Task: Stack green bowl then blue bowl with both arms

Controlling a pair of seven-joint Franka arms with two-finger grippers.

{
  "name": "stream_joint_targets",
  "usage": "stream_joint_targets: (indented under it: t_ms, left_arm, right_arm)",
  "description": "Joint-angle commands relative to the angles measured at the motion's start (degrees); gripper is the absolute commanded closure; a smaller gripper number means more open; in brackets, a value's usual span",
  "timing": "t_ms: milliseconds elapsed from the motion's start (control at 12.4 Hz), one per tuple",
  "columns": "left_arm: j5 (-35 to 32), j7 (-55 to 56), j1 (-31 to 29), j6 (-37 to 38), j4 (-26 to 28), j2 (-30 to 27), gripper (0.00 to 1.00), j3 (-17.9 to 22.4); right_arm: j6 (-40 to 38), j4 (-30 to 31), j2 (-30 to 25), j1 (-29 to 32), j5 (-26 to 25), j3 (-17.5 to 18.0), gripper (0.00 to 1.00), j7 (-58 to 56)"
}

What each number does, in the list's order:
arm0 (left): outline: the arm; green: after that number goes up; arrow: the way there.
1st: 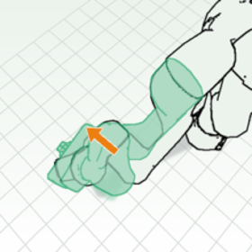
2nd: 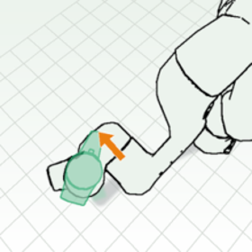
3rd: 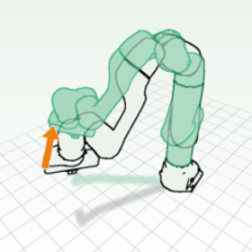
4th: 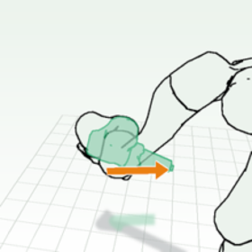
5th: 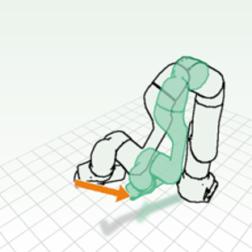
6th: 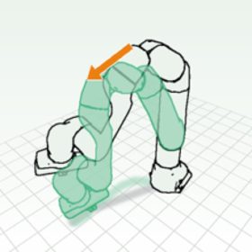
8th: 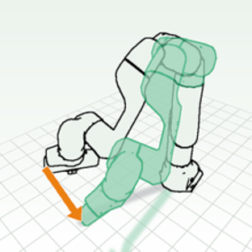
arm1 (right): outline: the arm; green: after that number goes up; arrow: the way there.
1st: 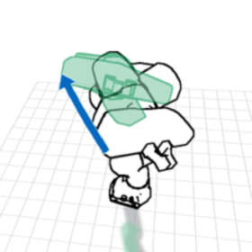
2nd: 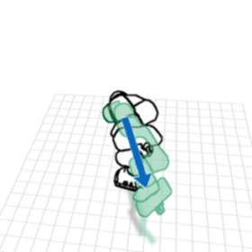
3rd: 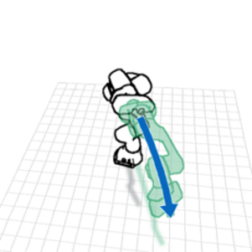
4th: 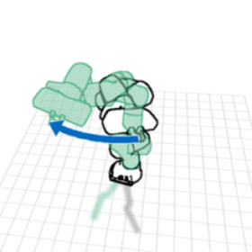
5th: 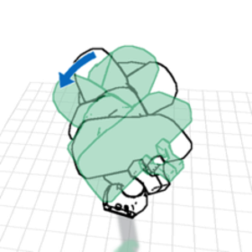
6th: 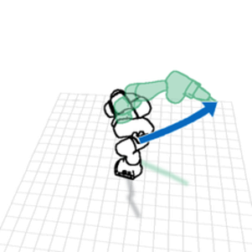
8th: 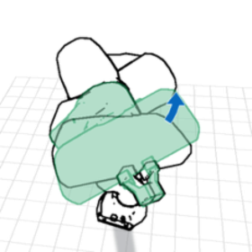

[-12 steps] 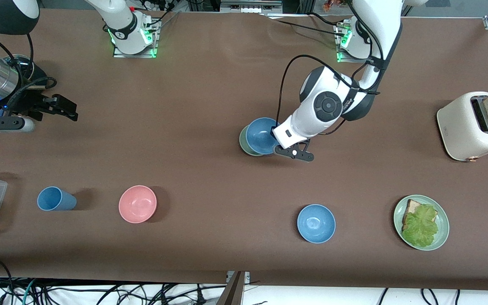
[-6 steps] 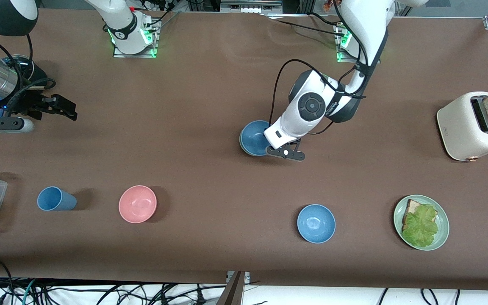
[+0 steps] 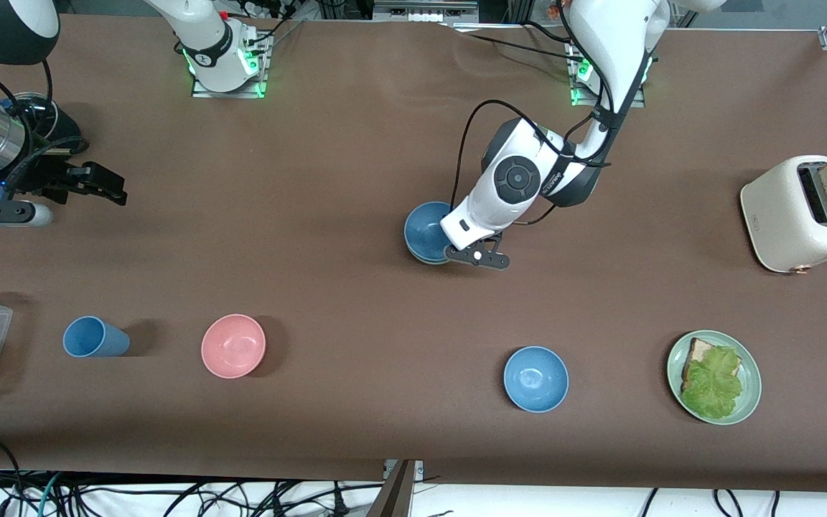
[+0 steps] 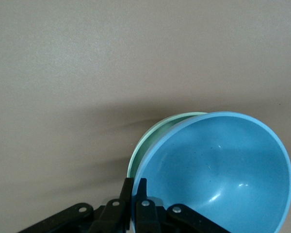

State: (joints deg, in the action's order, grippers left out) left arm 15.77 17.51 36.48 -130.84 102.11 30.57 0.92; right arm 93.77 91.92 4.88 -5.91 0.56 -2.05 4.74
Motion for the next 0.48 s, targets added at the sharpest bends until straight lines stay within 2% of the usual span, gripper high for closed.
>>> stream_joint_targets:
  t_ms: [0, 80, 161, 241, 402]
  left_arm:
    - [-1.18, 1.12, 0.96, 0.32, -0.6, 0.11, 0.6, 1.02]
    - [-1.18, 1.21, 0.96, 0.59, -0.69, -0.07, 0.5, 1.11]
    - [-1.18, 1.21, 0.7, 0.76, -0.77, -0.42, 0.28, 1.11]
    - [-1.09, 1.3, 0.44, 1.29, -1.21, -1.29, 0.0, 1.19]
    - [-0.39, 1.3, -0.44, 4.88, -2.35, -4.09, 0.0, 2.76]
  right_arm:
    - [-1.22, -1.04, 0.31, 0.63, 1.11, 0.2, 0.0, 0.09]
    - [-1.31, -1.04, 0.31, 0.63, 1.11, 0.2, 0.0, 0.09]
    - [-1.74, -1.04, 0.31, 0.72, 1.11, 0.11, 0.0, 0.09]
    - [-1.83, -1.04, 0.31, 0.72, 1.11, -0.15, 0.0, 0.09]
    - [-1.83, -1.04, 0.39, 0.72, 1.11, -0.15, 0.0, 0.09]
